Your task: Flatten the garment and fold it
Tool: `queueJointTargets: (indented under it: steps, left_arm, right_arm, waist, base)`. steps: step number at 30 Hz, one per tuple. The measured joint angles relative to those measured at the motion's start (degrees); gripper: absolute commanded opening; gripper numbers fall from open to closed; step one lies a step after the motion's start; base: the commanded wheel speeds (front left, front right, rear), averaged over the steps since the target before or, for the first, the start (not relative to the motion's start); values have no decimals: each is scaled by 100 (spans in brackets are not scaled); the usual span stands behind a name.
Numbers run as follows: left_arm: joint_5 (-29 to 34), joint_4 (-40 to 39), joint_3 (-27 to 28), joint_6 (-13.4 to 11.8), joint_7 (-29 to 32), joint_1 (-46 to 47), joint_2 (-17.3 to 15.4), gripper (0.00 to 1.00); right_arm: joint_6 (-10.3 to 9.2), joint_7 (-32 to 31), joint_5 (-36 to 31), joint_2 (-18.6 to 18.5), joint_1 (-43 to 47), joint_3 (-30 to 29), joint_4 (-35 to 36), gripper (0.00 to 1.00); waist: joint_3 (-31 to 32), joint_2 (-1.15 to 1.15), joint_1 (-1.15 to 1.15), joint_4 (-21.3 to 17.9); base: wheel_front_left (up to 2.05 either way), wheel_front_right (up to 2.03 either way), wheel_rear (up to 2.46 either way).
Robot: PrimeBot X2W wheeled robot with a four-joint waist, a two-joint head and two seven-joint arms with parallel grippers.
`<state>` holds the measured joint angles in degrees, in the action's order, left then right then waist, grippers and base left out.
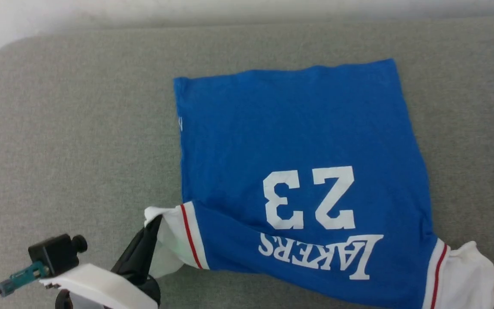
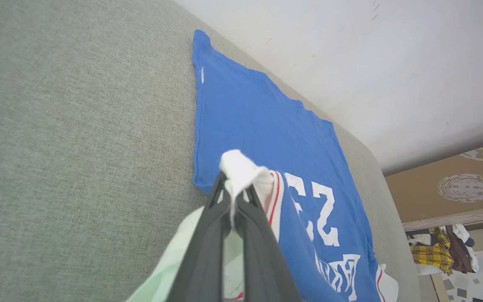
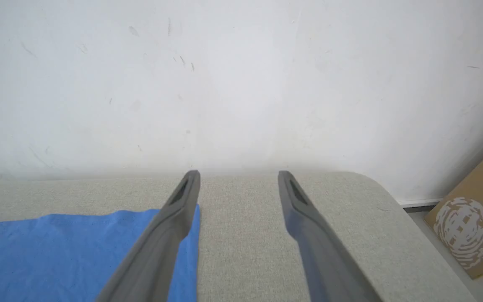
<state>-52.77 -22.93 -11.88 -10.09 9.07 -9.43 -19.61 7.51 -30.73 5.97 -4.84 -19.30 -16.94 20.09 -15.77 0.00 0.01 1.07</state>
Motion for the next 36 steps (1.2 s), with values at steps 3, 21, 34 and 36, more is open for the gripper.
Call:
queueJointTargets:
  steps: [3,21,34,36]
  left_arm:
    - [4,15,-69,55,8,163,4,0]
    - [45,296,-427,413,56,923,119,0]
    - [42,460,-448,549,40,1173,157,0]
    - [42,478,-434,550,14,1201,156,0]
  right_arm:
    - [3,-103,-356,-69,-903,157,-567,100]
    - [3,-1001,-1404,-303,-2800,-90,-3632,100]
    - [3,-1000,-1552,-222,-2957,-424,-3805,0]
    - [3,-959,-1560,-170,-2980,-414,-3810,0]
  waist:
    - [-210,0,0,84]
    - [-1274,0,0,798]
    - [-1766,0,-1,1099]
    - [-1784,0,-1,1073]
  base:
    - [0,0,0]
    - [0,0,0]
    - [0,0,0]
    - [0,0,0]
